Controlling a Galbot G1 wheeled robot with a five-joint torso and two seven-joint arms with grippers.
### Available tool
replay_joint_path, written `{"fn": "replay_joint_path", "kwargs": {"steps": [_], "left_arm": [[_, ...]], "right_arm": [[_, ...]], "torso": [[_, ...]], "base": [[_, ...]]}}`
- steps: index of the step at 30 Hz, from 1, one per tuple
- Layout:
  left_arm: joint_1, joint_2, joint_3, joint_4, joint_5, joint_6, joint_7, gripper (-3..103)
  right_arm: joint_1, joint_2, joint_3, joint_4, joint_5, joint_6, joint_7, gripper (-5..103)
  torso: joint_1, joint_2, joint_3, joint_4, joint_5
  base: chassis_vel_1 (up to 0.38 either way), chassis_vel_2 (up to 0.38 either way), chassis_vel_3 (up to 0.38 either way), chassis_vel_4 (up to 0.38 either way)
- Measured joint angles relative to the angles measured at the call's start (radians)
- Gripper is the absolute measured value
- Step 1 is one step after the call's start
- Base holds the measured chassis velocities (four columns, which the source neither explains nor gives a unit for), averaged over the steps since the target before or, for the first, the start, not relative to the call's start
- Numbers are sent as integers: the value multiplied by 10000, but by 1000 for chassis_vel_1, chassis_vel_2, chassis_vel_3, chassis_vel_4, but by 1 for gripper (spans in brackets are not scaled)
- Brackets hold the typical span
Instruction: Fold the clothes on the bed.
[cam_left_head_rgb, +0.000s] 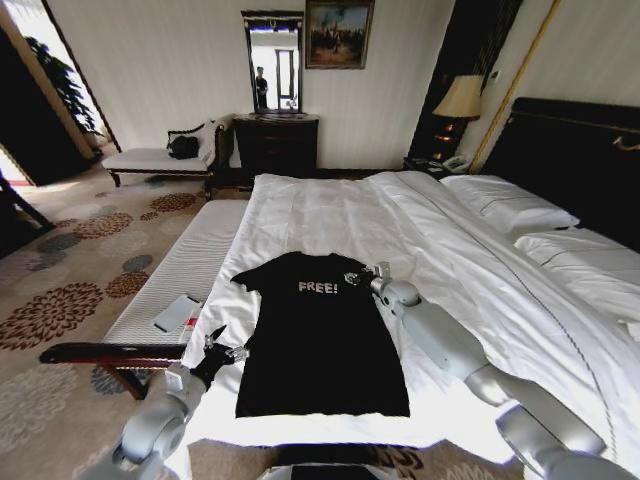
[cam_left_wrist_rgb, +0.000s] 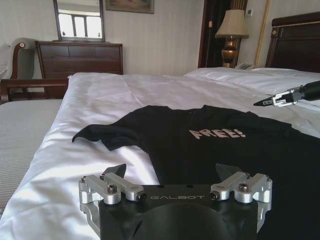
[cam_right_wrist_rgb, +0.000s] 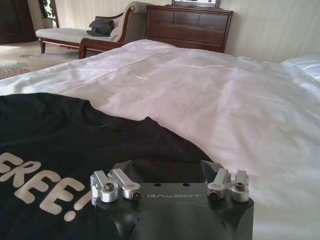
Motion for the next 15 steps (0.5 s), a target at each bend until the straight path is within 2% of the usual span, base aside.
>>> {"fn": "replay_joint_path", "kwargs": {"steps": [1, 2, 4, 7, 12, 15], "left_arm": [[-4, 1, 34, -4, 10, 4, 1, 100], [-5, 0, 63, -3, 25, 5, 2, 100], [-7, 0, 82, -4, 35, 7, 1, 100], [-58, 17, 161, -14, 49, 36, 1, 100], [-117, 76, 265, -88, 50, 104, 0, 100], [-65, 144, 282, -144, 54, 134, 1, 100]], "right_arm": [[-318, -161, 284, 281, -44, 0, -4, 79], [-764, -276, 634, 662, -123, 5, -11, 90], [-1035, -308, 832, 866, -233, 26, -15, 90], [-1908, -306, 1360, 1455, -628, 173, -28, 100], [-2702, -281, 1737, 2007, -509, 132, -87, 103], [-3439, -83, 2290, 2377, 738, -350, 86, 91]], "torso": [[0, 1, 0, -2, 0], [-1, 1, -1, -2, 2], [-1, 0, 0, -2, 3], [-1, 0, -1, 4, 1], [-1, 0, -1, 2, 0], [-1, 0, -1, 2, 2]], "base": [[0, 0, 0, 0], [0, 0, 0, 0], [0, 0, 0, 0], [0, 0, 0, 0], [0, 0, 0, 0], [0, 0, 0, 0]]}}
